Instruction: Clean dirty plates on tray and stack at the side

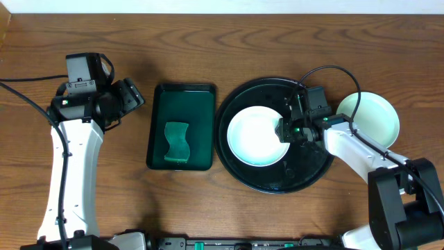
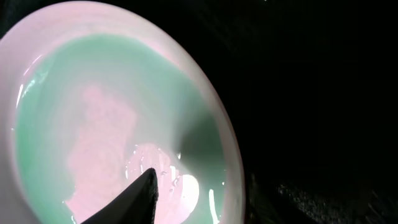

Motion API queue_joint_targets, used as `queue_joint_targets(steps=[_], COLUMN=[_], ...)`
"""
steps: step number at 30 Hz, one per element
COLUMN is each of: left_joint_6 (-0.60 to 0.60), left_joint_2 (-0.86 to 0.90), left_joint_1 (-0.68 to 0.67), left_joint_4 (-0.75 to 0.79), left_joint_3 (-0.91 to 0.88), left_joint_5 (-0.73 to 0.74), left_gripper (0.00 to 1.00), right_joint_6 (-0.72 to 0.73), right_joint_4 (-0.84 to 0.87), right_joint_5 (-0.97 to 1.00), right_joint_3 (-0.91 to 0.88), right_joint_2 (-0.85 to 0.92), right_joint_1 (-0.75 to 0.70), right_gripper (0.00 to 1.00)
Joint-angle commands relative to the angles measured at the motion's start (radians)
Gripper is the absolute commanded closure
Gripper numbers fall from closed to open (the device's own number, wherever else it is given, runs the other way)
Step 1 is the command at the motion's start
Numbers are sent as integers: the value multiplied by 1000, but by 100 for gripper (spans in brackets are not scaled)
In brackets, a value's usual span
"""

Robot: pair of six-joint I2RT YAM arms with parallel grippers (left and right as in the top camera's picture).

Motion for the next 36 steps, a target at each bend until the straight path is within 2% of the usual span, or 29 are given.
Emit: queue_joint_targets(steps=[1,4,8,11,29,36], left_joint_6=[-2,-2,-2,-2,-2,-2], left_joint_2=[6,6,6,6,6,6], left_joint_1=[3,3,3,3,3,3], left_joint_4=[-3,-3,-3,-3,-3,-3], left_joint_3=[0,0,0,0,0,0], left_joint_5=[-15,-15,-15,-15,-15,-15], left_gripper=[21,21,21,21,21,21], right_joint_6=[10,25,26,28,80,80], right_joint_4=[8,31,66,65,-117,-280], right_joint_5=[44,58,62,63,34,34], right_joint_3=[-25,-39,-62,-63,23,150], right_joint_2=[2,2,2,2,-35,-35], right_joint_1=[11,11,11,11,-127,-149], right_gripper=[65,76,81,99,99,99])
